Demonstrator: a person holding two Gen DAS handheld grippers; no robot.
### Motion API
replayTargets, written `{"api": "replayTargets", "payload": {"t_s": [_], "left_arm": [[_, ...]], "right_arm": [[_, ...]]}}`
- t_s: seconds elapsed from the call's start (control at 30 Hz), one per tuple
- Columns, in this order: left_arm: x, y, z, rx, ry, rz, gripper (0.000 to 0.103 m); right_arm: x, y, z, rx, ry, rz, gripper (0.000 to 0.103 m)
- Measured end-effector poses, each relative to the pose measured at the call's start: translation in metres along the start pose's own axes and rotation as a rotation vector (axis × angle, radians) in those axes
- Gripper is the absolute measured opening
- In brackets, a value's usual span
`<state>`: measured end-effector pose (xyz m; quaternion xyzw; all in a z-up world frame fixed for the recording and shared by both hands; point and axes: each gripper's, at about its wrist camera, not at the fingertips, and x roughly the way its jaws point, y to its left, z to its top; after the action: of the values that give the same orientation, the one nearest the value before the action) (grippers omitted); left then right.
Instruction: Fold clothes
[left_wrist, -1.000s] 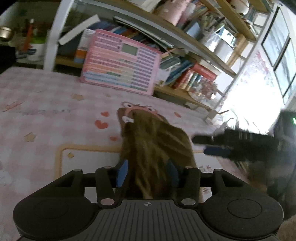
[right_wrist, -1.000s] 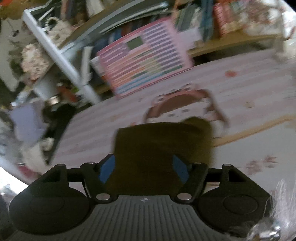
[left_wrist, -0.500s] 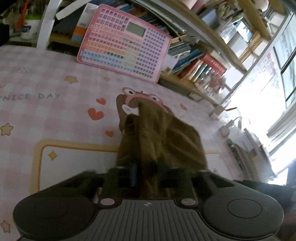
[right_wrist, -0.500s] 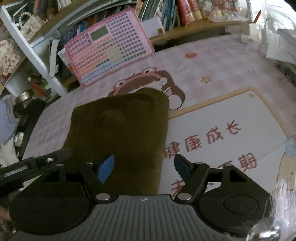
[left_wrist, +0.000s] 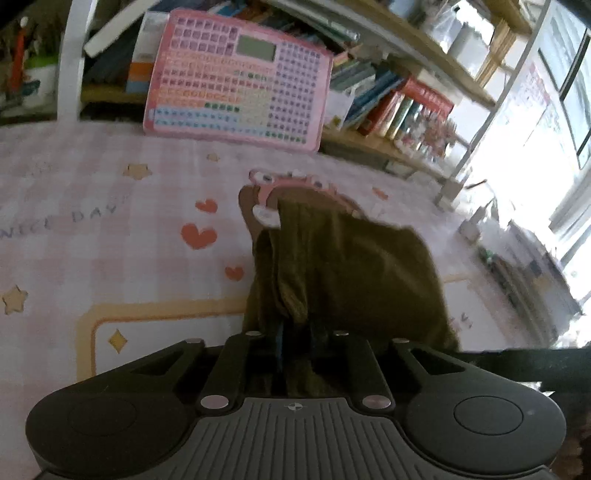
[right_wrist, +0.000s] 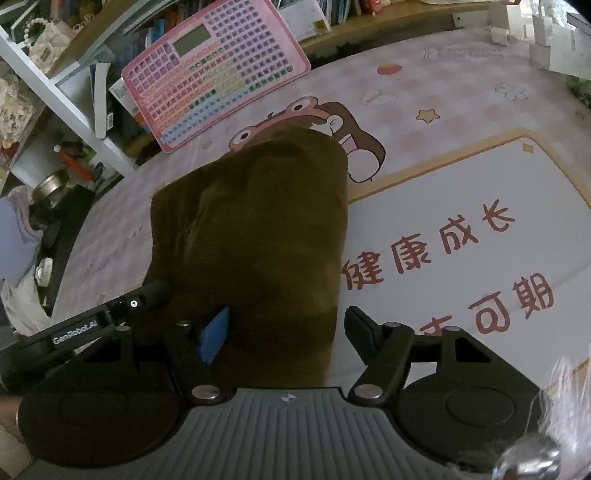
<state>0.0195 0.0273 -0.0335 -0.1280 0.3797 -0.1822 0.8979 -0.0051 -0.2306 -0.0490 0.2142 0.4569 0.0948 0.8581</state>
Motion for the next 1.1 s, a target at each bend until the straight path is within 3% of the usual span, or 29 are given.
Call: {"api": "replayTargets", "payload": {"t_s": [0.07,0.13,0.3,0.47,0.5,0.53,0.67,0.77,0.87,0.97,1.0,1.1], "left_arm": [[-0.011,0.004,0.004,-0.023,-0.047,0.002,0.052],[-0.015,0.011,0.004,-0.058,-0.047,-0.025,0.065],[0.0,0.022,-0.001,-0.148,0.044,-0.069,0.064],[0.011,0.018,-0.011,-0.194,0.086,-0.049,0.038],[0.009,0.015,-0.011,-0.192,0.084,-0.049,0.034],[0.007,0.011,-0.011,-0.189,0.082,-0.049,0.028],[-0.001,-0.004,-0.011,-0.178,0.073,-0.051,0.023],[-0.003,-0.008,-0.012,-0.186,0.083,-0.047,0.025],[0.003,0.001,-0.015,-0.235,0.107,-0.052,0.033],[0.008,0.007,-0.018,-0.272,0.117,-0.067,0.052],[0.009,0.009,-0.019,-0.285,0.12,-0.072,0.052],[0.014,0.015,-0.022,-0.323,0.131,-0.088,0.052]], "right_arm": [[-0.002,-0.002,0.001,0.008,-0.006,0.006,0.066],[-0.005,-0.005,0.001,0.023,-0.009,0.016,0.066],[0.0,-0.011,0.002,0.071,0.028,0.057,0.065],[0.005,-0.007,0.004,0.065,0.045,0.075,0.05],[0.005,-0.006,0.005,0.059,0.039,0.076,0.041],[0.004,-0.004,0.006,0.043,0.023,0.072,0.031],[-0.013,0.027,0.005,-0.223,-0.132,-0.038,0.023],[-0.018,0.03,0.002,-0.277,-0.156,-0.04,0.022],[-0.01,0.012,0.004,-0.17,-0.086,-0.015,0.026],[-0.008,-0.005,0.006,-0.058,-0.049,-0.006,0.049],[-0.007,-0.012,0.007,-0.018,-0.03,-0.001,0.057],[-0.002,-0.029,0.005,0.092,0.009,0.048,0.057]]}}
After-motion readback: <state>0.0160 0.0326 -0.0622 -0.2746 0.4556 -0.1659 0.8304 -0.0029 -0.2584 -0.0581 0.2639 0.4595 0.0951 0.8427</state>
